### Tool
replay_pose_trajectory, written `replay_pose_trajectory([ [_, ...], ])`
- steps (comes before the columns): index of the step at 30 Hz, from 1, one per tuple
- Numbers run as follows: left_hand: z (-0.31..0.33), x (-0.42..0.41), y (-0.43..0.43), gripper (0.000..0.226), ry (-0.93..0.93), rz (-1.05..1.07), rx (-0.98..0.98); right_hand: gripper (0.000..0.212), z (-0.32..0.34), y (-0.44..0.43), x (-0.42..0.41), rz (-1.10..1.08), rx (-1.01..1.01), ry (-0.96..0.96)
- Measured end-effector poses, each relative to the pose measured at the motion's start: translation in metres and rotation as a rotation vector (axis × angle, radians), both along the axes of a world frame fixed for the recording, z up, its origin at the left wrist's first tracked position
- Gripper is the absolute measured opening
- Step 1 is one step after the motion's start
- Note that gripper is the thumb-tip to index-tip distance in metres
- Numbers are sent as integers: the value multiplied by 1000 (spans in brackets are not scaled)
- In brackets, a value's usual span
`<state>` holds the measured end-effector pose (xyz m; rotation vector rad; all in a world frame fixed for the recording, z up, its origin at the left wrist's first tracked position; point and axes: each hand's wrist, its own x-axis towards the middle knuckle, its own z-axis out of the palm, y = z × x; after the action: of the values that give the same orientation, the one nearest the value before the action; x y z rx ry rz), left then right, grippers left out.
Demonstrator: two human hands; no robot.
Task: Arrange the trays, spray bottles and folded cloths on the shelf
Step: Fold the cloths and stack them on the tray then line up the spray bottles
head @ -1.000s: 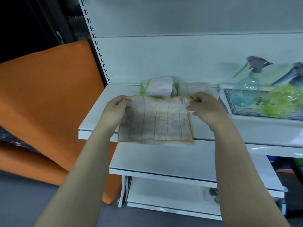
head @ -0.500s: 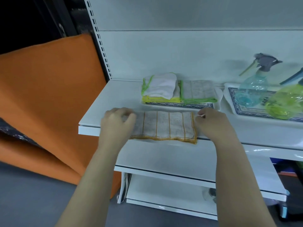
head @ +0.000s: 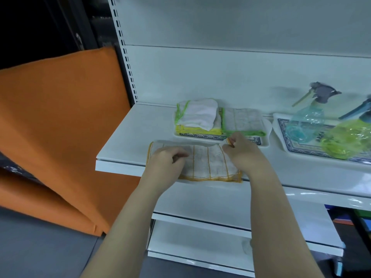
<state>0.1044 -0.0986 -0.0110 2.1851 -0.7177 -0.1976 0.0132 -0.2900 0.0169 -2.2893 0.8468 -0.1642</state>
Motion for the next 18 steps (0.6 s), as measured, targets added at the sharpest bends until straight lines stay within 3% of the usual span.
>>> replay_pose_trajectory([
  [3,2,5,15,32,-21,53,-49,12,19,12,13,5,-8,-60],
  [6,5,16,29,31,88,179,-133,9,37,34,33,31,-33,-124],
  [10,7,37,49,23,160,211,-131,18,44,88,79,117,-91,-32],
  [14,10,57,64,36,304,212,-172,35,42,119,96,343,145,83],
  [16,8,67,69,37,293,202,-127,27,41,111,89,256,184,40],
  [18,5,75,71,36,177,170,13,25,35,96,85,30,17,42],
])
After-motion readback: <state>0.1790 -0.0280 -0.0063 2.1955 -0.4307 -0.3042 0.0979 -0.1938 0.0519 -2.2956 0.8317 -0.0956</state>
